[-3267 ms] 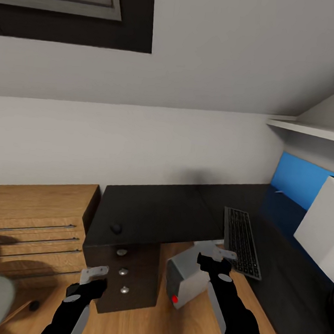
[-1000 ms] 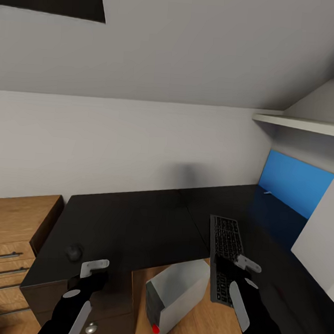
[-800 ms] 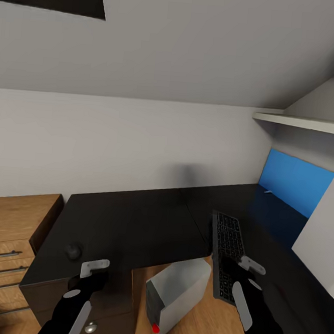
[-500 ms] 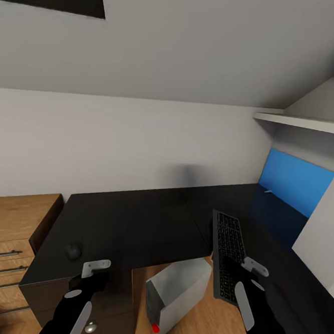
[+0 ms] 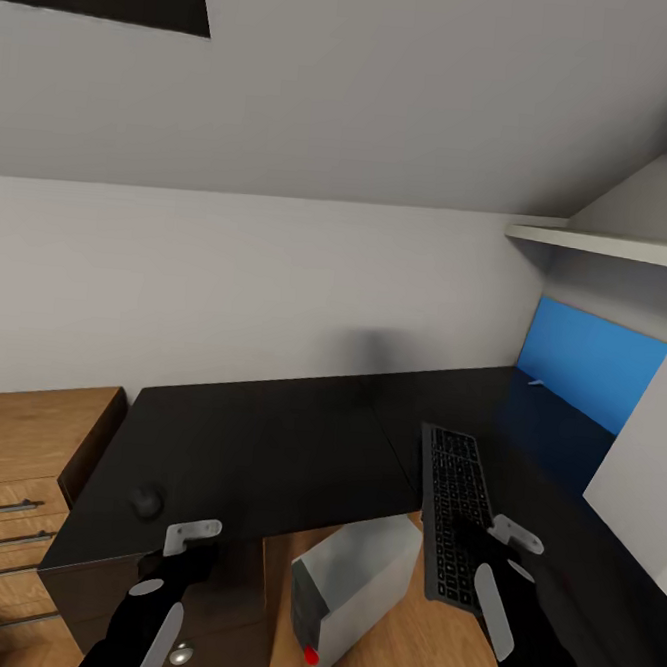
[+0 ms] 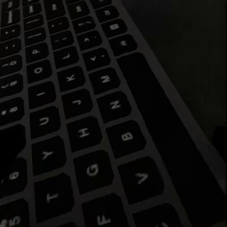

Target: In the bedroom, organize the workspace by keeping the computer under the desk, ensuring the monitor is on the desk, placing the keyboard on the desk next to the monitor, placing the mouse on the desk next to the keyboard, moving the folder from the swivel chair onto the desk next to the mouse, stacking the notebook on top of the folder with the pen on top of the notebook, and positioning the swivel chair next to the desk.

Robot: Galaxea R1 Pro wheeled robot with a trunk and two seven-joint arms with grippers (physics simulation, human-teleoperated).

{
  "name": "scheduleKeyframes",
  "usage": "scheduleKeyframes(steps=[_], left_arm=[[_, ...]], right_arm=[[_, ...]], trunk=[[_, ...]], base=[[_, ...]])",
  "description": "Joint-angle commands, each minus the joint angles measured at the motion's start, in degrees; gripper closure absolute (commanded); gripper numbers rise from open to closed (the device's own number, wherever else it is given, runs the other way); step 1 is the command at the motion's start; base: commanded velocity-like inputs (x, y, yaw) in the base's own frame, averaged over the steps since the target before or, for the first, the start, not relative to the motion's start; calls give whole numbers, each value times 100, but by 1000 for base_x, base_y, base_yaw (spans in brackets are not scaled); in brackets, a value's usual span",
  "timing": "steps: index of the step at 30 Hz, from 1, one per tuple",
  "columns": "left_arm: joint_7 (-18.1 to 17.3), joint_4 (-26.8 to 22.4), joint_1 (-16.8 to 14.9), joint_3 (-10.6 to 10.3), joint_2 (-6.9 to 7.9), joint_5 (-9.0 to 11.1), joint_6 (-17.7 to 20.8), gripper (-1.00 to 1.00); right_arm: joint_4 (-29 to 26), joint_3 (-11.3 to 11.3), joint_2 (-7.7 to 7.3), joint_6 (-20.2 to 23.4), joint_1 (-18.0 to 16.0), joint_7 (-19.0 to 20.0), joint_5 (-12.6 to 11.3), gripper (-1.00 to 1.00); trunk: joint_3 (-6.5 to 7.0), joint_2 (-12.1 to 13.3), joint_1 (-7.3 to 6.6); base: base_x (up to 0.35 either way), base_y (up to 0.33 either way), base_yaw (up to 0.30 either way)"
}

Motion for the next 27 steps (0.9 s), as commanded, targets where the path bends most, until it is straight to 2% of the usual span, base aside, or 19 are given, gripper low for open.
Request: scheduleKeyframes(steps=[1, 4, 16, 25, 27], left_arm=[[53, -8, -3, -11, 2, 60, 18, -100], [52, -4, -3, -11, 2, 60, 22, -100], [51, 37, -3, -11, 2, 53, 16, -100], [48, 30, -3, -11, 2, 56, 20, -100], [45, 11, -3, -18, 0, 59, 22, -100]], right_arm=[[-11, -4, 4, 21, -2, -25, -51, -100], [-11, -1, 6, 21, -2, -24, -50, -100], [-11, 1, 7, 21, -1, -24, -49, -100], [-7, -35, -1, 27, 0, -22, -55, -100], [-4, -171, 0, 29, 2, -19, -61, -100]], trunk=[[-6, -4, 0], [-6, -4, 0], [209, 477, -264], [209, 477, -264], [209, 477, -264]], base=[[0, 0, 0], [0, 0, 0], [0, 0, 0], [0, 0, 0], [0, 0, 0]])
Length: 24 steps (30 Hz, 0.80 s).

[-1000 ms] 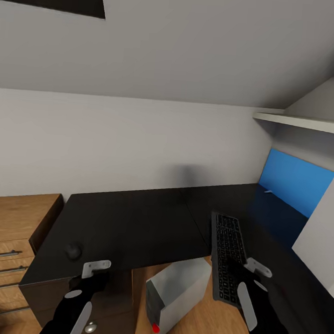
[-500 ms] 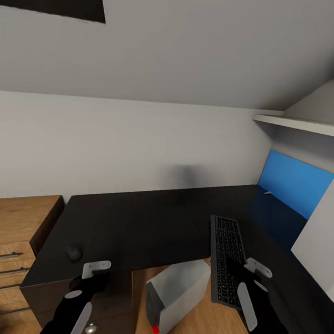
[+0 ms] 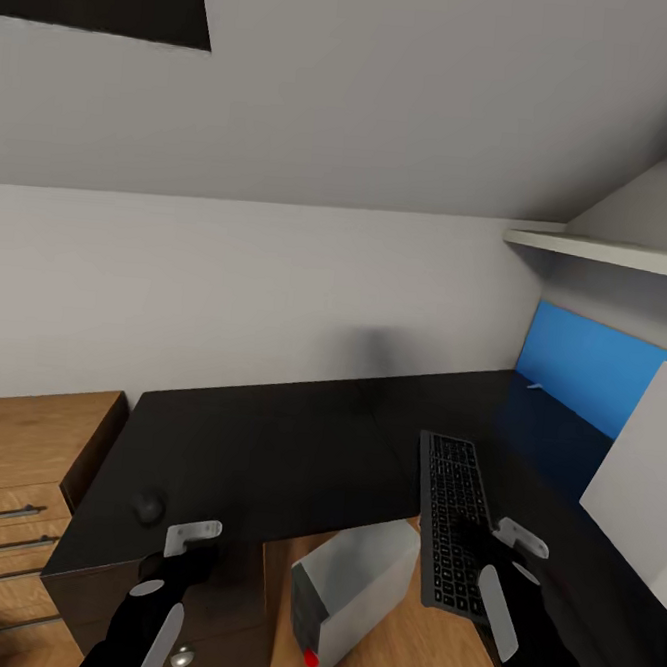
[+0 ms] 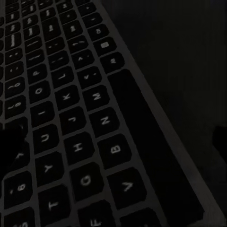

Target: In the bedroom, organize the workspace by keeping the computer under the desk, ensuring the monitor is on the desk, placing the keyboard on the desk next to the monitor, placing the mouse on the desk next to the keyboard, moving the folder from the swivel chair onto the desk next to the mouse, stacking the notebook on top of the folder with the pen on top of the notebook, and positioning the swivel chair next to the desk.

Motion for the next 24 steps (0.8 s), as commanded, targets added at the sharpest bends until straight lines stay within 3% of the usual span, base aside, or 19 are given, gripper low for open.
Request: scheduleKeyframes(steps=[1, 9, 14, 24], left_arm=[[53, -12, -4, -25, 1, 61, 17, -100], [59, -19, -4, -82, 2, 62, 18, -100], [60, -20, -4, -89, 2, 63, 19, -100], [60, -20, -4, -92, 4, 70, 19, -100]], right_arm=[[-10, -106, 6, 23, -4, -5, -51, -100], [35, -407, 9, 48, -3, 222, -49, -100], [145, -464, 6, 53, -3, 280, -53, -100], [190, -488, 13, 67, 3, 304, -66, -100]], trunk=[[-7, -4, 0], [-132, -285, 154], [-222, -485, 264], [-222, -485, 264]], base=[[0, 0, 0], [0, 0, 0], [0, 0, 0], [0, 0, 0]])
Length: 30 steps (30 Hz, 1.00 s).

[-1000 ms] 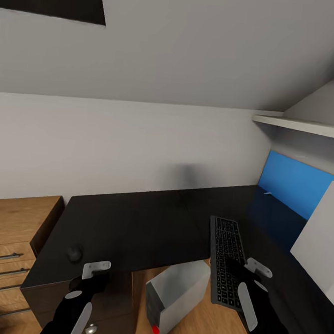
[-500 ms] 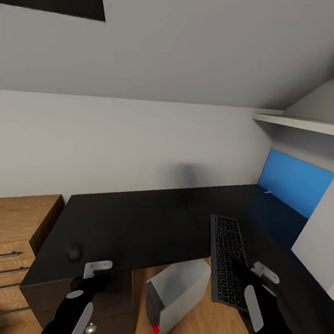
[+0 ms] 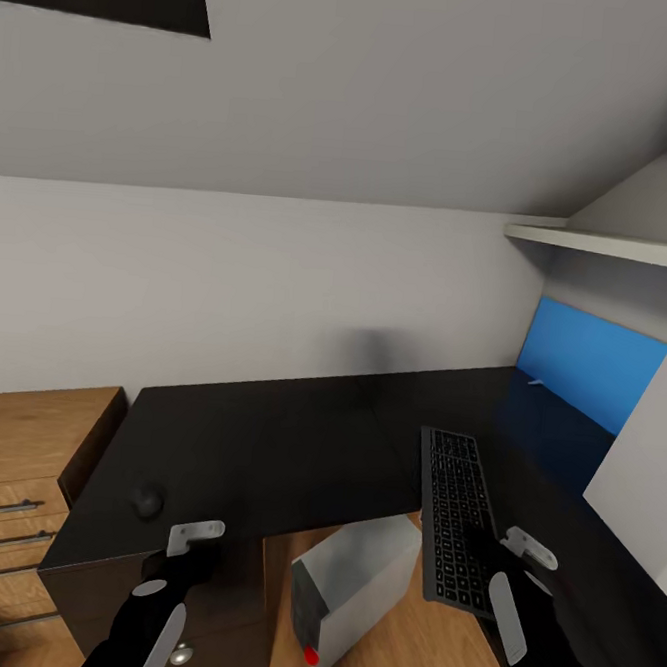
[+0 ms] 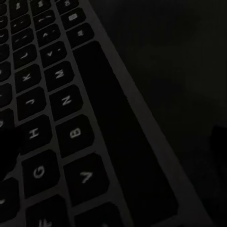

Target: In the bedroom, organize the workspace by keeping the computer under the desk, ensuring the monitor is on the desk, placing the keyboard on the desk next to the monitor, placing the mouse on the desk next to the keyboard, moving the folder from the swivel chair onto the desk next to the mouse, stacking the notebook on top of the folder with the pen on top of the notebook, and positioning the swivel chair next to the desk.

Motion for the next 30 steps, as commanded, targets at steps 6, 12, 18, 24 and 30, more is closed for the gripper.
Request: scheduleKeyframes(steps=[6, 12, 18, 24, 30], left_arm=[[54, -7, -4, -11, 1, 61, 22, -100], [54, -7, -4, -11, 2, 61, 25, -100], [54, -4, -4, -11, 2, 61, 26, -100], [52, 21, -4, -11, 2, 61, 31, -100], [43, 161, -4, -18, 2, 54, 34, -100]], right_arm=[[60, 7, 3, 43, 4, -37, -413, -100], [54, 16, 19, 46, 4, -37, -619, -100], [51, 10, 44, 46, 7, -38, -666, -100], [51, 10, 39, 44, 5, -38, -666, -100], [51, 10, 39, 44, 6, -38, -666, -100]], trunk=[[-7, -3, 0], [-7, -3, 0], [15, -3, 0], [51, -3, 0], [87, -3, 0]], base=[[0, 0, 0], [0, 0, 0], [0, 0, 114], [0, 0, 186], [0, 0, 188]])
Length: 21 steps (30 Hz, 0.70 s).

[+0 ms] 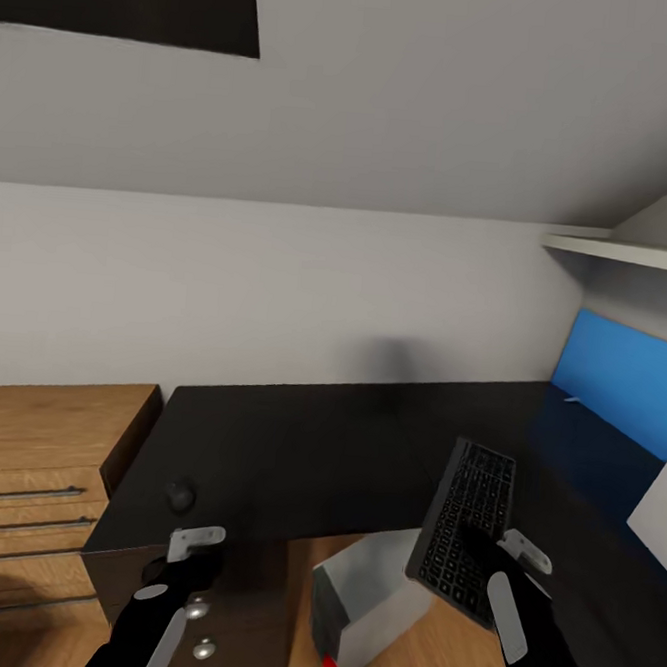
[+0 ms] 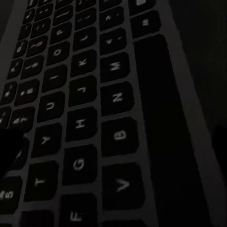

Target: In the bedroom, organize the workspace by keeping the computer under the desk, ensuring the monitor is on the desk, placing the keyboard on the desk next to the monitor, placing the mouse on the desk next to the keyboard, moving the folder from the swivel chair onto the desk next to the mouse, stacking the notebook on top of the folder with the pen on top of the notebook, and positioning the swivel chair next to the desk.

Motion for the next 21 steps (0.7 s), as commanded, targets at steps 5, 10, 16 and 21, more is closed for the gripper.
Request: scheduleKeyframes(steps=[5, 10, 16, 21], left_arm=[[42, 60, -6, -15, 2, 58, 17, -100], [40, 85, -6, -19, -2, 50, 9, -100], [44, 98, -6, -205, 0, 55, 4, -100], [47, 101, -6, -307, 2, 56, 0, -100]], right_arm=[[19, -6, 10, 32, -1, -23, -159, -100], [13, -1, 12, 32, -2, -23, -159, -100], [2, 7, 15, 32, -1, -23, -159, -100], [-5, 11, 20, 32, -2, -23, -159, -100]], trunk=[[24, -3, 0], [53, -3, 0], [87, -3, 0], [116, -3, 0]], base=[[0, 0, 188], [0, 0, 175], [0, 0, 182], [0, 0, 200]])
